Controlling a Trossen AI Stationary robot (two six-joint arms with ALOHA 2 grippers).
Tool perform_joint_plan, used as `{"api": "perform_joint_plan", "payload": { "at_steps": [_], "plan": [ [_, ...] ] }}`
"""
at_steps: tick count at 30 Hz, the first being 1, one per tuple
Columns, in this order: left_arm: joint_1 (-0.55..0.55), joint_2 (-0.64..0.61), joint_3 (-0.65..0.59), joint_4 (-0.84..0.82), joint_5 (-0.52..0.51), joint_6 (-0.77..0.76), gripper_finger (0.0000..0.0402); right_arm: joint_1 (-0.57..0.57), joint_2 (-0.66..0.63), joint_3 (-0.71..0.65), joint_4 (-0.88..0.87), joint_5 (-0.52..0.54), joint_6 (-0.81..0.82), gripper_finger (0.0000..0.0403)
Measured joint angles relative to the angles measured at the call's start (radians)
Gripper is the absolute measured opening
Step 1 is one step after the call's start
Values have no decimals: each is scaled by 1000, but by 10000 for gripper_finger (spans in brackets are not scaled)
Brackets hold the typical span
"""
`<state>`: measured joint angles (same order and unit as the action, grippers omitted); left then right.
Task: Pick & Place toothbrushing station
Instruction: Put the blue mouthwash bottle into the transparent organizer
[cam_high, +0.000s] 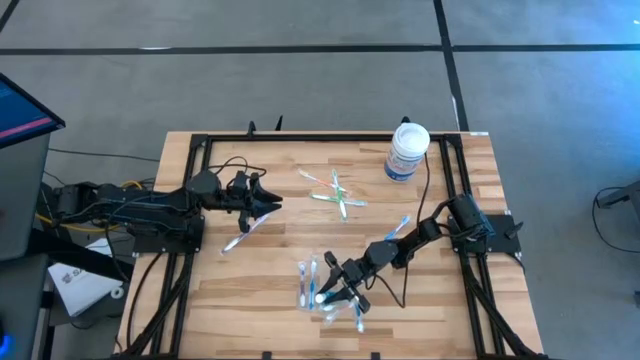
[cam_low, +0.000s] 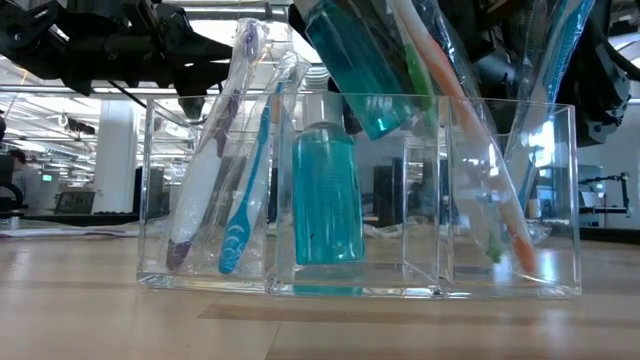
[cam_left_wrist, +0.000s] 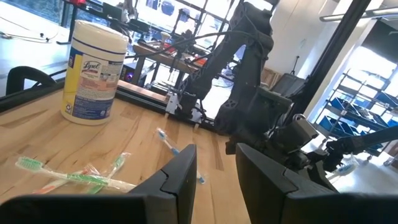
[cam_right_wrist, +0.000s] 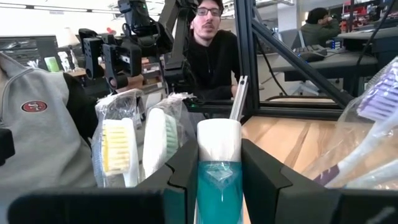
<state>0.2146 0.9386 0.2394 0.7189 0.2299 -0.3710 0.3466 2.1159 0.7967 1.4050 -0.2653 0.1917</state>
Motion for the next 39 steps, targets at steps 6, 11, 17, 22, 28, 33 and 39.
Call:
{"api": "perform_joint_plan", "payload": {
  "at_steps": [6, 11, 17, 22, 28, 33, 39],
  "plan": [
    [0, 0, 0, 0, -3, 0, 108, 0, 0, 0, 0, 0, 15, 86],
    [0, 0, 0, 0, -2, 0, 108, 0, 0, 0, 0, 0, 16, 88],
    [0, 0, 0, 0, -2, 0, 108, 1, 0, 5, 1, -1, 19, 87],
    [0, 0, 0, 0, -2, 0, 108, 7, 0, 8, 1, -10, 18, 87],
    [0, 0, 0, 0, -2, 0, 108, 6, 0, 9, 1, -11, 14, 87],
    [0, 0, 0, 0, -1, 0, 108, 6, 0, 9, 1, -11, 11, 87],
    [0, 0, 0, 0, -1, 0, 108, 6, 0, 9, -2, -19, 11, 93]
  ]
}}
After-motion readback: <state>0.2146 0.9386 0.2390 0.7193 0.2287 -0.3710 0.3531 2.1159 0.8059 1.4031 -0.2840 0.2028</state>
